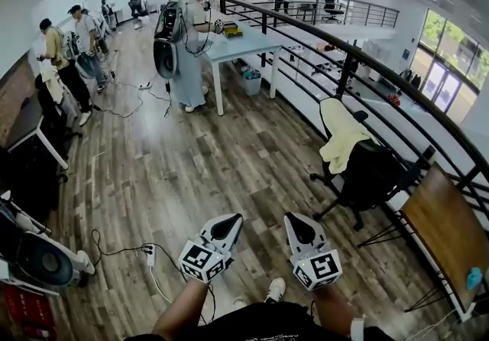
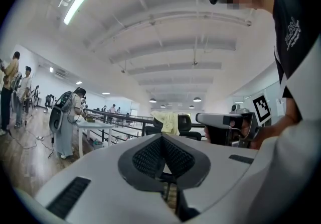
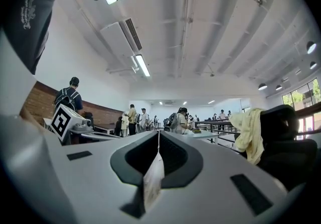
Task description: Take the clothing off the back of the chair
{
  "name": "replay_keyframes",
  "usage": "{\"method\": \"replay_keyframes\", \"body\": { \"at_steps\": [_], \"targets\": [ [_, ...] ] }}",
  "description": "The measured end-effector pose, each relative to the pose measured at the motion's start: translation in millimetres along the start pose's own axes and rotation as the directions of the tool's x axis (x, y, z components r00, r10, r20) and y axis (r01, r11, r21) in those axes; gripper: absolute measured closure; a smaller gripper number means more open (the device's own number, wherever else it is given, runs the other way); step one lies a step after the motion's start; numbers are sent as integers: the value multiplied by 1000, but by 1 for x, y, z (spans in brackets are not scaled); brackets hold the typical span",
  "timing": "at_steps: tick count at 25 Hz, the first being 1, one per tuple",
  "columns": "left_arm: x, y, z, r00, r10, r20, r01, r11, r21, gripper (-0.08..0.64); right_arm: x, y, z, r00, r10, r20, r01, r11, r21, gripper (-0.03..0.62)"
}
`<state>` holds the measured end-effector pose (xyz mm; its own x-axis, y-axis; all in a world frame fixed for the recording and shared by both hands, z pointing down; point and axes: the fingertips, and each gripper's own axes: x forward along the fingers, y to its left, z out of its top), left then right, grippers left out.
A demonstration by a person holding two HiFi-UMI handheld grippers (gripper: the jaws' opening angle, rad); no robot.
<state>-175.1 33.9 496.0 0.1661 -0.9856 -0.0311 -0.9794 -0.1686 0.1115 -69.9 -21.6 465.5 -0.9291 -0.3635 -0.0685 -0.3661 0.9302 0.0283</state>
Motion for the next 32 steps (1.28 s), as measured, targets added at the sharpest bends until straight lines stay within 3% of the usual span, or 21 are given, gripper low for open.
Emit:
{"method": "replay_keyframes", "body": {
  "at_steps": [8,15,23,32],
  "targets": [
    [52,5,1,1000,17,-14,-18,1000,-2,551,25,-47,-8,1000,21,-16,-21,1000,13,572],
    [85,6,-8,998,46,-33,-46,999,-11,551,27,-94,-1,998,-24,49,23,999,24,572],
    [130,-2,-7,998,45,-50,-44,999,3,551,28,-140,-16,997,-59,48,56,997,55,572],
    [162,-10,-11,995,58,-80,-58,998,11,551,34,-159,-25,1000,13,-9,-12,998,61,572]
  ]
}}
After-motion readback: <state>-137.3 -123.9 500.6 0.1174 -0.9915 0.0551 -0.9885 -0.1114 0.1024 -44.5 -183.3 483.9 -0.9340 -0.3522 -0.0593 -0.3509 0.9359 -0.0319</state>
